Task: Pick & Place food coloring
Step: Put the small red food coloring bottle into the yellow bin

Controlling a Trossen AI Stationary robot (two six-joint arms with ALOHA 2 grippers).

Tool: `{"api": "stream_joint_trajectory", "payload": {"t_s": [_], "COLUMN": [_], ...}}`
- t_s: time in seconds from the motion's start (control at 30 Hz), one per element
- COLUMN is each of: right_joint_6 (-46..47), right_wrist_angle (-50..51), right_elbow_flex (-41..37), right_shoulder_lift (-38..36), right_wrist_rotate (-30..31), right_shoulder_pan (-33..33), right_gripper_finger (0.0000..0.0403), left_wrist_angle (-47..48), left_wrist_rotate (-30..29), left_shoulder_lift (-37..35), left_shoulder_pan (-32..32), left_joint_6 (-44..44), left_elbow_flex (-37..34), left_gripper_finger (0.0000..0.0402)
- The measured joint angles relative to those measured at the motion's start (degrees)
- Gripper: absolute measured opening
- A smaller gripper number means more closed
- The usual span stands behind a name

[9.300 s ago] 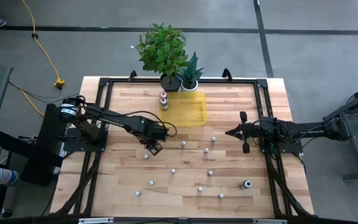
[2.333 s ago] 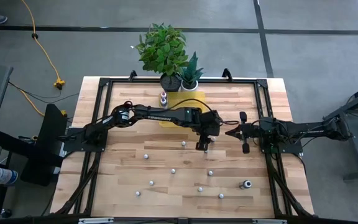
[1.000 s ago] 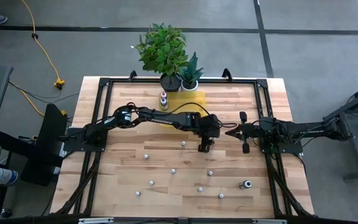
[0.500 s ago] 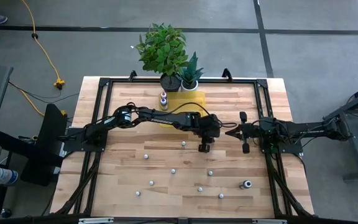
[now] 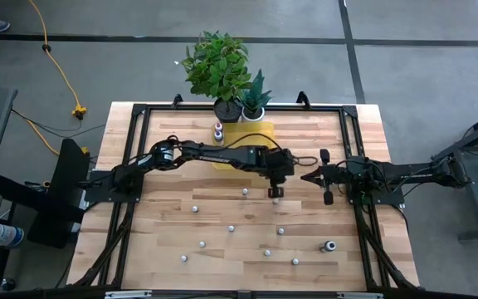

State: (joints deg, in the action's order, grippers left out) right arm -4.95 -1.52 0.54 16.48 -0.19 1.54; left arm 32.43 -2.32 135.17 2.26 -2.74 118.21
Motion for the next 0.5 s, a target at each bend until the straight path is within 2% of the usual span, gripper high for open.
{"api": "stream_joint_trajectory", "payload": {"t_s": [0.23,0.5], "right_joint_6": [0.0,-0.01], "right_wrist_angle": [0.0,0.0], "right_elbow_flex": [0.0,0.0], "right_shoulder_lift": [0.01,0.01], "right_wrist_rotate": [0.02,0.0], "right_shoulder_pan": [-0.01,-0.02], "right_gripper_finger": [0.0,0.0], "left_wrist_angle": [12.57,16.77], "left_wrist_rotate": [-5.09,-6.35], "left_shoulder_lift": [-0.13,-0.12], "left_shoulder_pan": [0.5,3.14], "left_joint_6": [7.21,19.53], "left_elbow_flex": [11.89,14.48], "left_gripper_finger": [0.0035,0.0035]}}
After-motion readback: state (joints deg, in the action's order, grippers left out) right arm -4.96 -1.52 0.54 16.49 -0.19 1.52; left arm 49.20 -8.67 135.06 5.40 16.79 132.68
